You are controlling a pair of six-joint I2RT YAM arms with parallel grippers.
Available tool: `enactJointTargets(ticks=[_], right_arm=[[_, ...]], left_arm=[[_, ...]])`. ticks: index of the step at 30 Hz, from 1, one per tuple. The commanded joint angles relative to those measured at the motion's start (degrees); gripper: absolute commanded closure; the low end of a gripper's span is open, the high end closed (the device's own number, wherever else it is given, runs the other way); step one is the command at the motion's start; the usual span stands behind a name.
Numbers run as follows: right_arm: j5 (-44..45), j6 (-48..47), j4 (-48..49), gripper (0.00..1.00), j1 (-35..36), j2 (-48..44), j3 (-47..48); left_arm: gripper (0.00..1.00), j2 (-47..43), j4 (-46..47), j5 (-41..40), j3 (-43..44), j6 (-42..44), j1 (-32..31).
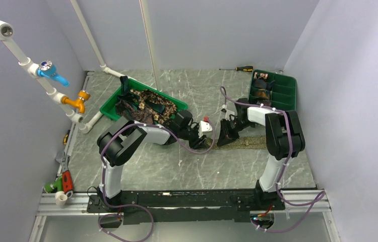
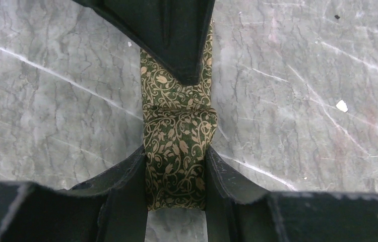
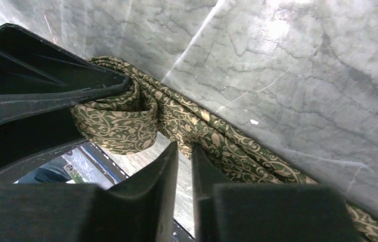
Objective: Roll the ties
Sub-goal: Roll the tie at the center of the board.
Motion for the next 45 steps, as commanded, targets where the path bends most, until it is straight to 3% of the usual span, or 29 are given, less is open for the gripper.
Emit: enactJointTargets(ticks=[1, 7, 10, 14, 18, 25, 28, 32, 34, 40, 45], right_arm=[[-1.8, -4.6, 1.1, 0.76, 0.0, -3.8, 0.2], [-11.8, 0.2, 2.1, 0.45, 2.0, -7.6, -0.3], [-14.2, 2.5, 4.0, 0.39, 3.2, -6.8, -0.9], [-14.2, 3.6, 4.9, 0.38, 3.8, -3.8, -0.7], [-11.7, 3.2, 5.3, 0.52, 3.8, -0.5, 0.2], [-7.8, 2.9, 4.8, 0.98, 1.8, 2.3, -0.3], [-8.0, 2.8, 4.8, 1.0, 0.5, 2.4, -1.0], [-7.2, 2.4, 4.8, 1.0, -0.6, 2.5, -1.8], [-6.5, 2.1, 4.3, 1.0, -0.7, 3.2, -1.8], [-3.8, 1.0, 2.5, 1.0, -2.3, 6.0, -0.8], [-1.9, 0.5, 0.9, 1.0, -3.9, 8.3, 0.3]], left_arm=[[0.67, 1.8, -8.8, -4.8, -1.9, 7.6, -0.5], [0.67, 2.3, -9.8, -6.0, -1.9, 7.0, -0.7], [0.67, 2.3, -9.4, -5.9, -2.3, 6.5, -0.8], [0.66, 2.2, -9.6, -5.8, -2.5, 6.5, -0.8], [0.66, 2.1, -9.5, -5.5, -2.6, 6.7, -0.7], [0.62, 1.8, -9.4, -3.7, -2.7, 9.4, -0.8], [0.55, 1.9, -9.5, -3.0, -1.9, 10.7, -0.5], [0.24, 1.2, -7.4, -0.1, -1.7, 10.4, 0.4], [0.16, -0.5, -3.1, 1.9, -3.3, 9.9, 1.0], [0.14, -3.0, 6.5, 4.9, -6.4, 10.6, 1.0], [0.13, -1.3, 8.3, 5.4, -4.4, 11.2, 0.3]])
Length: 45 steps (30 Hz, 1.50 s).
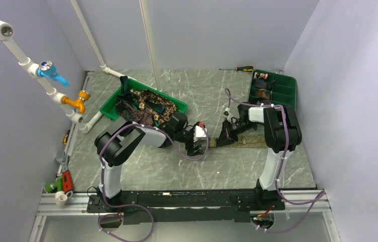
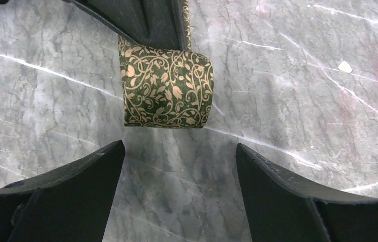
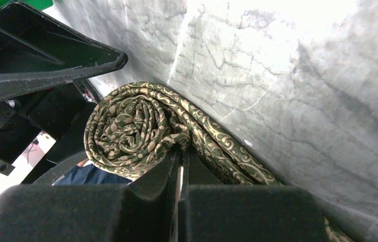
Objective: Roll the ties
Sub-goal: Roll the tie at the center of the board.
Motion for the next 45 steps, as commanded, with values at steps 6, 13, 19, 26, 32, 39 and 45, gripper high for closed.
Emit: enactJointTargets(ticks=[6, 13, 19, 26, 32, 39, 45], right_arm=[[8.4, -3.8, -1.5, 1.0, -0.9, 3.9, 1.5], [6.4, -6.8, -2.8, 1.0, 0.3, 3.5, 1.2], [3.1, -6.3, -0.8, 1.0, 3.2, 0.5, -0.3], [-0.7, -5.7, 1.1, 0.85, 3.5, -10.0, -1.5], [-0.9, -2.9, 1.6, 0.76, 3.6, -11.2, -0.6], [-4.5, 0.6, 4.1, 0.45, 6.1, -11.8, -0.5], [-4.2, 3.5, 6.5, 0.46, 7.3, -7.9, 1.2]], left_arm=[[0.12, 2.5, 5.3, -1.8, 4.6, 0.4, -2.7], [0.19, 5.3, 4.4, -4.5, 7.7, 0.3, -4.6], [0.62, 3.9, -0.8, -4.1, 5.7, 2.9, -5.0], [0.8, -0.6, -9.8, -1.8, -0.9, -4.1, -1.9], [0.8, 0.2, -12.1, -1.9, -1.1, -6.8, -1.4], [0.78, 2.0, -16.0, -7.0, 3.1, -11.4, -1.4], [0.77, 2.5, -17.5, -8.6, 4.2, -11.0, -1.5]])
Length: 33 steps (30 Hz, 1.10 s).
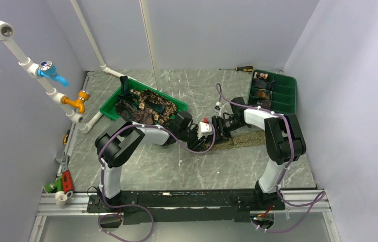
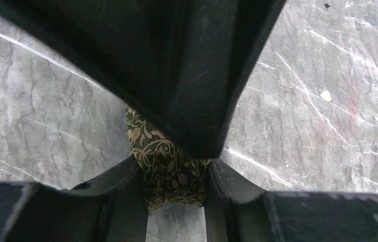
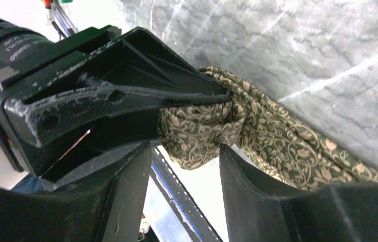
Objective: Roll the ties
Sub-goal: Roll the tie at the center of the board.
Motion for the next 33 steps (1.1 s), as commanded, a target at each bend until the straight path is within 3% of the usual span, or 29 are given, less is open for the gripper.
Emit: enactJointTargets(ticks=[1, 3, 5, 7, 12, 21, 33], right_arm=[[-1.9, 3.1, 3.8, 0.48, 0.4, 2.9, 3.0], [-1.8, 2.3, 3.0, 0.58, 0.8, 4.3, 3.8], [0.4, 0.6, 1.8, 0.79, 0.9, 5.4, 4.1], [3.8, -1.3, 0.2, 1.0, 0.8, 6.4, 4.1], [9.6, -3.4, -2.5, 1.0, -1.2, 9.7, 3.8], [13.3, -3.7, -3.3, 1.0, -3.9, 13.0, 4.2], [20.6, -3.5, 0.5, 1.0, -3.2, 9.7, 0.6]], left_arm=[[0.77, 2.9, -8.6, -4.6, -0.2, -1.1, -0.1], [0.77, 2.9, -9.3, -5.4, 0.1, -0.7, -0.2], [0.75, 2.8, -9.6, -5.6, 0.1, -0.3, -0.2], [0.67, 2.3, -9.2, -5.1, -0.3, -0.1, -0.1], [0.39, -0.1, -4.7, -1.4, -2.6, 1.9, 0.7], [0.15, -2.7, 5.1, 2.7, -2.8, 6.8, 1.4], [0.14, 1.8, 17.4, -0.4, -0.1, -8.0, -1.5]])
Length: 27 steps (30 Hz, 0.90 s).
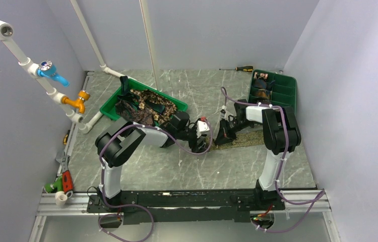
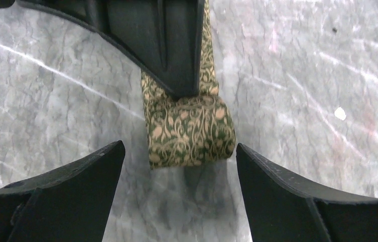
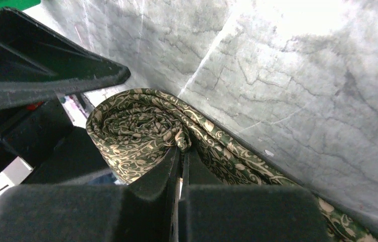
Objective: Roll the ties
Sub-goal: Roll the tie at the center of the board.
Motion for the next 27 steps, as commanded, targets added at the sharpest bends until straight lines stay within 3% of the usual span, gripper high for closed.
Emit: enactJointTargets(ticks=[1, 5, 11, 14, 19, 22, 24, 27], right_arm=[[15.0, -1.9, 5.4, 1.0, 0.9, 0.0, -3.3], [14.5, -0.5, 7.0, 1.0, 1.1, 0.7, -4.0], [10.5, 0.5, 9.4, 1.0, 1.2, -0.7, -5.1], [7.1, -1.3, 6.6, 1.0, 1.3, -2.0, -4.1], [2.7, -6.8, -1.5, 0.83, -0.6, -7.5, -1.5], [-1.8, -6.6, -2.6, 0.57, 0.0, -11.2, -1.5], [-4.5, -5.4, -2.0, 0.52, 1.3, -11.8, -1.8], [-7.0, -1.6, 0.4, 0.51, 3.2, -11.1, -2.2]], left_arm=[[0.15, 2.8, 6.0, -1.8, 4.4, -9.8, -2.5], [0.25, 5.7, 7.5, -3.6, 5.7, -11.4, -4.6], [0.6, 8.4, 1.8, -7.4, 6.4, -7.5, -5.2], [0.7, 8.0, -3.0, -9.6, 5.0, -3.6, -5.0], [0.75, 5.5, -10.0, -9.9, 0.5, 1.9, -4.6], [0.73, 4.8, -12.6, -9.9, -0.4, 3.3, -4.6], [0.72, 4.8, -13.7, -10.0, -0.1, 3.2, -4.6], [0.71, 4.9, -14.9, -9.8, 1.2, 2.9, -4.6]])
